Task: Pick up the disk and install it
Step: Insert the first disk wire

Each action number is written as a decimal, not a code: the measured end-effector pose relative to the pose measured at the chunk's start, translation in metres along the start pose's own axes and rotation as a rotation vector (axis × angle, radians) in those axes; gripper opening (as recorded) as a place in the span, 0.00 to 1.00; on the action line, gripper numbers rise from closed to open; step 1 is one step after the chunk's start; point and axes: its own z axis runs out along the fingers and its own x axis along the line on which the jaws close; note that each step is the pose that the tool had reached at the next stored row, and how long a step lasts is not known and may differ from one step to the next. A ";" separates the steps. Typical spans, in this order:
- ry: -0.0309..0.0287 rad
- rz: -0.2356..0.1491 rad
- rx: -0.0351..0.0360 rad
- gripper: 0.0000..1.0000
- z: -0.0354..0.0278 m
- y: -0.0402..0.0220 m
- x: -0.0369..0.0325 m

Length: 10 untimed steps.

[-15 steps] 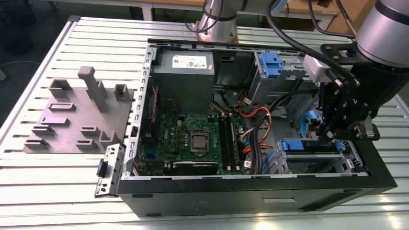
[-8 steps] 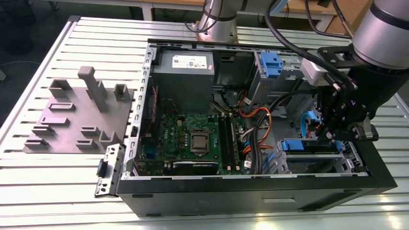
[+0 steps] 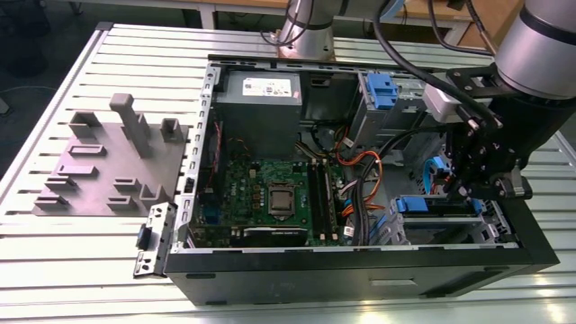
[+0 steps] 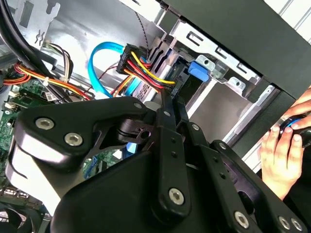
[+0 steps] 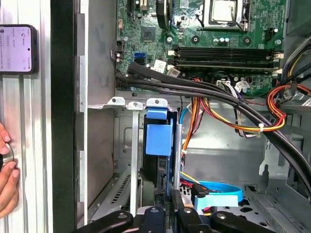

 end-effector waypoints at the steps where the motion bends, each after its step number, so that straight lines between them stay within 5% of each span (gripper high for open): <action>1: 0.0002 0.001 0.0005 0.16 0.0002 0.0002 0.0002; 10: 0.0014 0.013 0.0030 0.16 0.0020 0.0018 0.0010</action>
